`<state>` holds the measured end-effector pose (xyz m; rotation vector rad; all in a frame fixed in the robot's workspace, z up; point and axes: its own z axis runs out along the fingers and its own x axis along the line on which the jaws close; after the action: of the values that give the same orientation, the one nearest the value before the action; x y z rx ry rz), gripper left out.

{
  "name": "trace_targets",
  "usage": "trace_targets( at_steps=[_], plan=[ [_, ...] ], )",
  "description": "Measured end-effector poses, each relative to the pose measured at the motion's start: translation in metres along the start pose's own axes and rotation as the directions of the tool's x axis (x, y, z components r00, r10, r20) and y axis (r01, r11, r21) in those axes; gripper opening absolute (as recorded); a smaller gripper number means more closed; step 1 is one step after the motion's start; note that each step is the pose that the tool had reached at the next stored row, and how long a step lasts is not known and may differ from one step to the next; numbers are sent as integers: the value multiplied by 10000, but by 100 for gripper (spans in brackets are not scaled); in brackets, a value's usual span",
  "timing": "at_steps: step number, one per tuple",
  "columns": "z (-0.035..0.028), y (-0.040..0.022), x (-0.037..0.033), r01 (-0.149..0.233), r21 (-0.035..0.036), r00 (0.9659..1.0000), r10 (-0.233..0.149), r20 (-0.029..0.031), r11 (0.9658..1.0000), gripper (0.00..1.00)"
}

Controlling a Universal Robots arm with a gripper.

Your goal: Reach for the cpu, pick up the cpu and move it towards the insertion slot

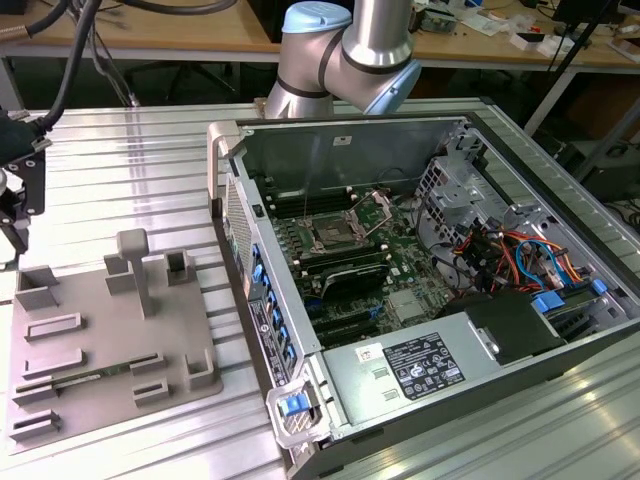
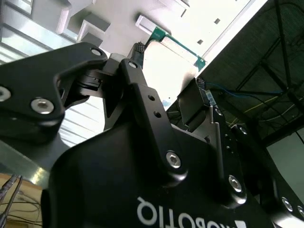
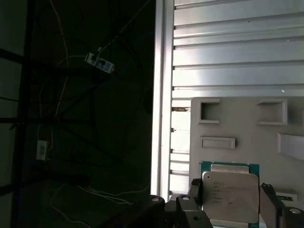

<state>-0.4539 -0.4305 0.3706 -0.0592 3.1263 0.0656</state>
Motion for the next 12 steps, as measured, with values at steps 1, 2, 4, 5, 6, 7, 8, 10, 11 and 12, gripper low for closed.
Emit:
trace_targets(
  at_steps=[1, 2, 4, 5, 6, 7, 8, 10, 11, 12],
  plan=[
    [-15, 1, 0, 0, 0, 10000, 0, 1, 10000, 55],
    [-27, 1, -1, 1, 1, 10000, -1, 0, 10000, 55],
    [-78, 3, -1, 1, 1, 10000, -1, -1, 10000, 55],
    [-91, 4, -1, 0, 0, 10000, 0, -1, 10000, 55],
    [-106, 4, -2, 0, 0, 10000, 0, 1, 10000, 55],
    [-120, 5, -2, 0, 0, 10000, 0, 0, 10000, 55],
    [-128, 5, -2, 1, 0, 10000, -1, 1, 10000, 55],
    [-129, 5, -2, 0, -1, 10000, 0, 1, 10000, 55],
    [-129, 5, -2, 0, -1, 10000, 0, 2, 10000, 55],
    [-129, 5, -2, 1, -2, 10000, -1, 1, 10000, 55]
  ],
)
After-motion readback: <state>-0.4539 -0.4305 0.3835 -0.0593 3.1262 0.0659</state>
